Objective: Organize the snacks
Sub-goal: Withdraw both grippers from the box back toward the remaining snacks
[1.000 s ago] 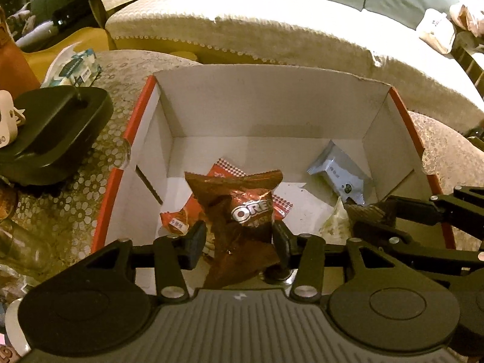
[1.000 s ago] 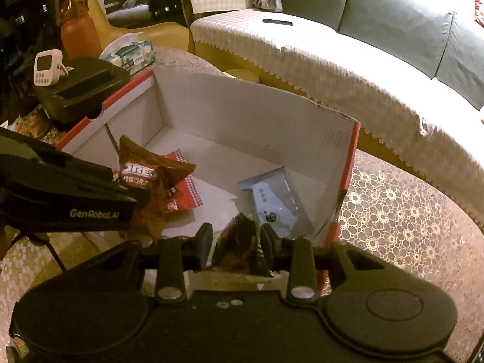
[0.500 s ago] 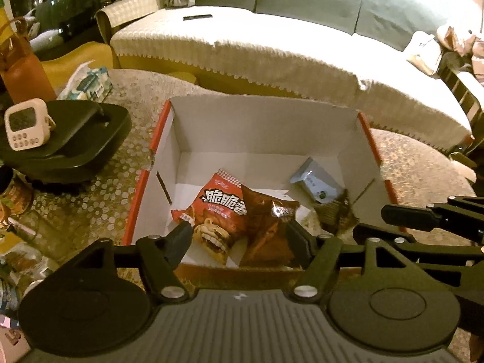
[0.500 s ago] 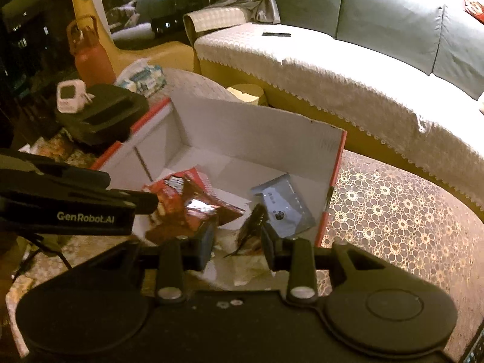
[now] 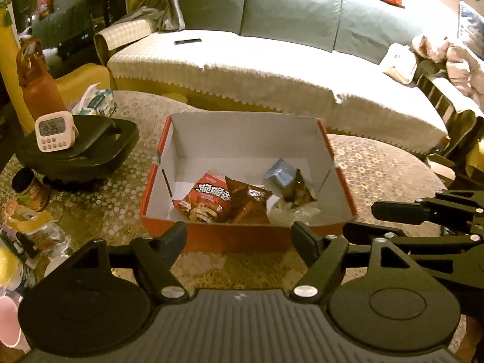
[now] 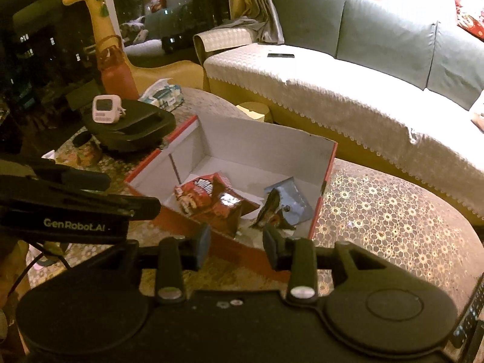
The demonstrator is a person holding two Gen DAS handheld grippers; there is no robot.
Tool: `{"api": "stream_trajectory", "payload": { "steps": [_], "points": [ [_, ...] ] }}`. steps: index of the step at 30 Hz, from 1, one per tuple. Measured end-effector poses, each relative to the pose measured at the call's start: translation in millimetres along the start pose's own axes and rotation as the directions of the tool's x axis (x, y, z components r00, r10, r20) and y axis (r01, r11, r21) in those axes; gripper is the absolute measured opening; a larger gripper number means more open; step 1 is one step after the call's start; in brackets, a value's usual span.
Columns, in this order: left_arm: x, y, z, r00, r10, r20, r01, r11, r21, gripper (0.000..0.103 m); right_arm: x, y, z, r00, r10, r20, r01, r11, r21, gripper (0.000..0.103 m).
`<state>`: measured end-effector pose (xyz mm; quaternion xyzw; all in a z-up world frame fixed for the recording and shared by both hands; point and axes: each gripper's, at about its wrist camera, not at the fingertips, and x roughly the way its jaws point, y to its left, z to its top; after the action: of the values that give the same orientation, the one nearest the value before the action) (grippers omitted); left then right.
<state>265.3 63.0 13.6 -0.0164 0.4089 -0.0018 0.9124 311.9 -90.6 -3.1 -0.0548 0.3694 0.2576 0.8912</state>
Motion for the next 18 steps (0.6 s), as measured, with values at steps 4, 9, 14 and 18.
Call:
{"api": "stream_trajectory", "payload": {
  "steps": [4,9,14,18],
  "points": [
    [-23.8,1.6,-16.2,1.000,-0.010,0.019,0.010,1.000,-0.004,0.081,-19.1,9.3,-11.7,1.000,0.008,0.012,-0.008,1.000,-0.018,0.039],
    [-51.4,8.5,-42.0,0.999,-0.018,0.034,0.019,1.000,-0.023,0.084,-40.2,19.3,-30.7,0.999,0.027,0.025,-0.027,0.999,-0.018,0.044],
    [-73.4,21.9,-76.7,0.999,-0.001,0.044,0.004,0.998,-0.062,0.085,-58.3,27.0,-56.7,0.998,0.057,0.026,-0.057,0.998,-0.009,0.046],
    [-82.4,31.5,-104.2,0.999,0.017,0.030,-0.014,0.995,-0.102,0.086,-64.8,32.7,-79.0,0.998,0.068,0.013,-0.068,0.998,-0.004,0.055]
  ]
}}
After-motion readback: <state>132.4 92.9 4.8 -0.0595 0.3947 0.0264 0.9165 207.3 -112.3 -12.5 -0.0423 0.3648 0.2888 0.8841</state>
